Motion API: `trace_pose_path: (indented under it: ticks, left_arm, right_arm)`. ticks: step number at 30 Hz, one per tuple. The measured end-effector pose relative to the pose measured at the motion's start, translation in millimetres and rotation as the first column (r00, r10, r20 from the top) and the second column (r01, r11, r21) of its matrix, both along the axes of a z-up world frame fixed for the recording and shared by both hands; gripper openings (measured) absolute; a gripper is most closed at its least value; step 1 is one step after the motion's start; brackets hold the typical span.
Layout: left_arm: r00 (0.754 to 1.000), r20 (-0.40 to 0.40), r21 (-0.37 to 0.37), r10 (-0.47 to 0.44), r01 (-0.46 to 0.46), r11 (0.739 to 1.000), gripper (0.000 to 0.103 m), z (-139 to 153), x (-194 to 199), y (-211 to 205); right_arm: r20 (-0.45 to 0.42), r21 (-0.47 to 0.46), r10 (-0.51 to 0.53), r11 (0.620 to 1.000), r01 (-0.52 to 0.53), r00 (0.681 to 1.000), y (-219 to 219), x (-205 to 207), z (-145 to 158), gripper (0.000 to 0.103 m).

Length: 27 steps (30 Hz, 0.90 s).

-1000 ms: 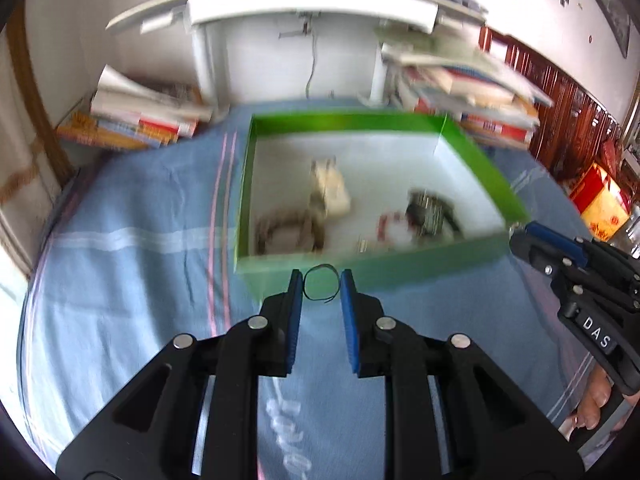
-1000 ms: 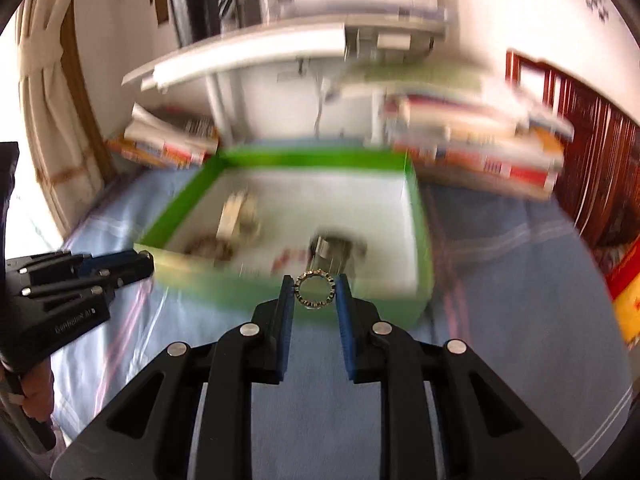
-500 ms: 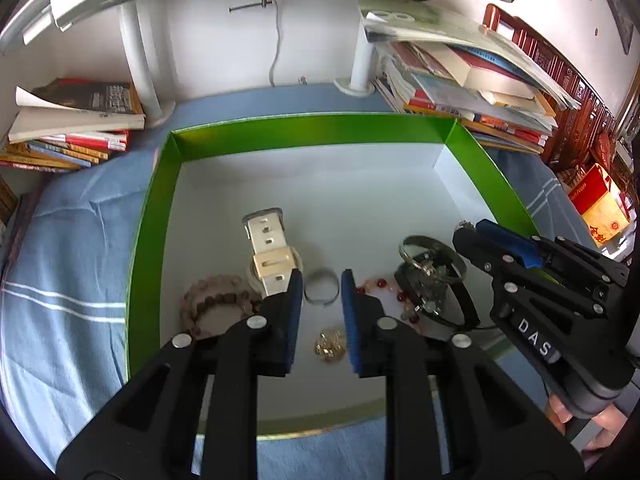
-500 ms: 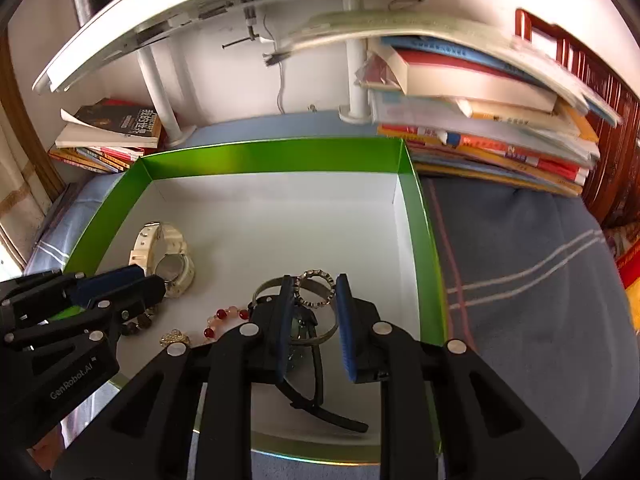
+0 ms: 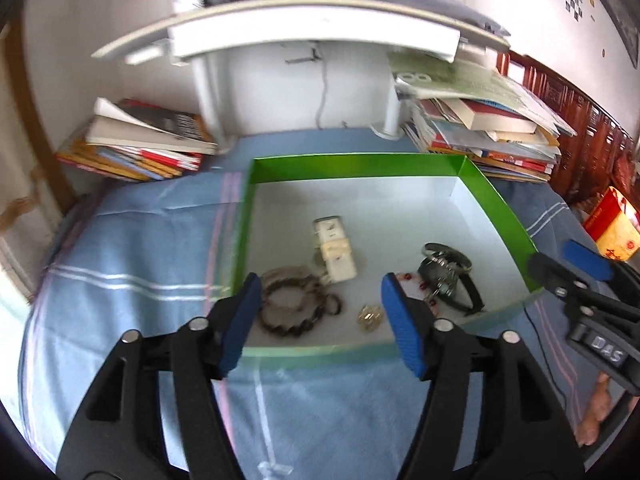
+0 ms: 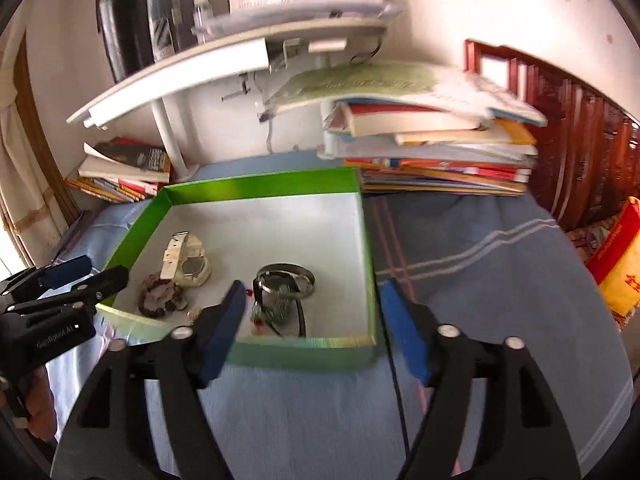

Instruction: Organize jewelry

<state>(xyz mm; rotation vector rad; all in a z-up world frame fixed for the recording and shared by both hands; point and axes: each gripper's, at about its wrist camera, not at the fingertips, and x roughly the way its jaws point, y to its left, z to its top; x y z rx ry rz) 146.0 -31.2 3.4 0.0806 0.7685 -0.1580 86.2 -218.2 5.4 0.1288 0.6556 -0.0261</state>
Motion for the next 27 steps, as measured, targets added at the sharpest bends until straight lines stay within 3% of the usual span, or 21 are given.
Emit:
trace_pose_path:
  ticks: [3, 5, 14, 27]
  left_arm:
    - [0.998, 0.045, 0.013, 0.034, -0.034, 0.999, 0.070, 2.9, -24.8, 10.4]
    - [0.997, 0.064, 0.017, 0.036, -0.037, 0.999, 0.076, 5.4, -38.0, 14.6]
    - [0.987, 0.160, 0.008, 0.025, -0.026, 1.000, 0.094, 22.8, -88.5, 21.3]
    - [0.981, 0.192, 0.000, 0.041, -0.042, 0.999, 0.098, 30.5, -105.0, 24.1]
  right_arm:
    - [0.072, -0.036, -0.032, 0.999, 0.034, 0.997, 2.4, -28.2, 6.8, 0.096]
    - [0.098, -0.060, -0.041, 0.997, 0.047, 0.994, 5.1, -39.3, 11.4, 0.100]
    - [0.090, -0.103, -0.040, 0.993, 0.049, 0.995, 20.6, -58.0, 14.8, 0.100]
    - [0.107, -0.111, -0.043, 0.992, 0.055, 0.993, 24.2, -70.4, 19.5, 0.100]
